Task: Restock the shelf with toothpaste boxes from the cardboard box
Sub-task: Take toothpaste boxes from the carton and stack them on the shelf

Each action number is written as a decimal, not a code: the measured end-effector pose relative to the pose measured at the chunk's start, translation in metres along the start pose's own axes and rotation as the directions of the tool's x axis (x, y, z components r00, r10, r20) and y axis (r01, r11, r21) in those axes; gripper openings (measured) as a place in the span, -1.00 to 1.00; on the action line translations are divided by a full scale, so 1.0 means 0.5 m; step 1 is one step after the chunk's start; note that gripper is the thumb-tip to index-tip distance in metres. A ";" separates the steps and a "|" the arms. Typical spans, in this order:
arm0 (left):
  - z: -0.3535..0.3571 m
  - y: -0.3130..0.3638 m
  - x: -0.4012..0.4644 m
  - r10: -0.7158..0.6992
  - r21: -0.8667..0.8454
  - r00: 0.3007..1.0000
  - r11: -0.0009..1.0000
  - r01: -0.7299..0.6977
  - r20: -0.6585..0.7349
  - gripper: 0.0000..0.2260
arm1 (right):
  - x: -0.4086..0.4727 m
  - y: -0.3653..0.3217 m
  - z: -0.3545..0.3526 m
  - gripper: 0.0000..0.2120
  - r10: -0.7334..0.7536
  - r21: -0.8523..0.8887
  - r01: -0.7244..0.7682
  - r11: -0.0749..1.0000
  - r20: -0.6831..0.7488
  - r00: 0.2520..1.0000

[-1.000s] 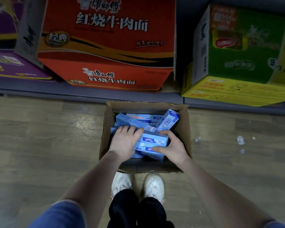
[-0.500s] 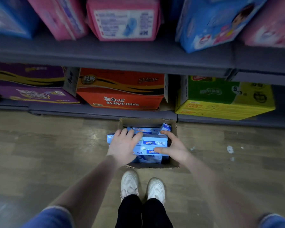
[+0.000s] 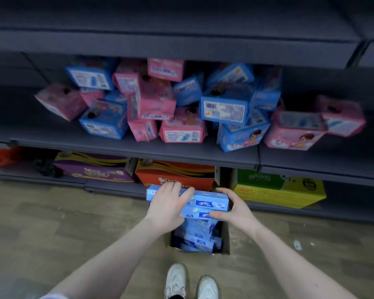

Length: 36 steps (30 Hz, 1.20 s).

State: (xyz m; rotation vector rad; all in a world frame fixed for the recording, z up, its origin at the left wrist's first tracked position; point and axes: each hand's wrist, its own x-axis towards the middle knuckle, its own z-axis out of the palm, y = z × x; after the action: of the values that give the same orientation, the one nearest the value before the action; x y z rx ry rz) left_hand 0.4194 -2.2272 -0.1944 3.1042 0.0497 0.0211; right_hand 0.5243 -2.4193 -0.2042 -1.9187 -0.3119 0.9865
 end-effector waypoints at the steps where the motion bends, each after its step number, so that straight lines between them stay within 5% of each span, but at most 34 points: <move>1: -0.029 0.002 0.004 -0.002 0.008 1.000 1.000 0.002 -0.012 -0.31 | -0.012 -0.024 -0.010 -0.38 -0.015 -0.002 0.015 1.000 -0.002 1.000; 15: -0.351 0.003 0.036 0.044 0.164 0.965 0.986 -0.001 -0.257 -0.34 | -0.150 -0.295 -0.104 -0.37 -0.318 -0.100 0.310 0.946 -0.082 0.944; 30: -0.626 -0.011 0.054 0.025 0.229 0.846 0.966 0.116 -0.533 -0.34 | -0.242 -0.531 -0.170 -0.44 -0.665 -0.216 0.630 0.746 -0.179 0.725; 36: -0.664 -0.030 0.089 0.041 0.256 0.825 0.958 0.127 -0.563 -0.35 | -0.231 -0.585 -0.194 -0.46 -0.693 -0.205 0.663 0.721 -0.162 0.703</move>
State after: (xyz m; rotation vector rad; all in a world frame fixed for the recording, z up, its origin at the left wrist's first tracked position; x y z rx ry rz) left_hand 0.4587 -2.1987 0.1375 3.2400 0.1514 1.0230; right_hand 0.5725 -2.3875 0.1199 -1.7797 -0.8982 0.2416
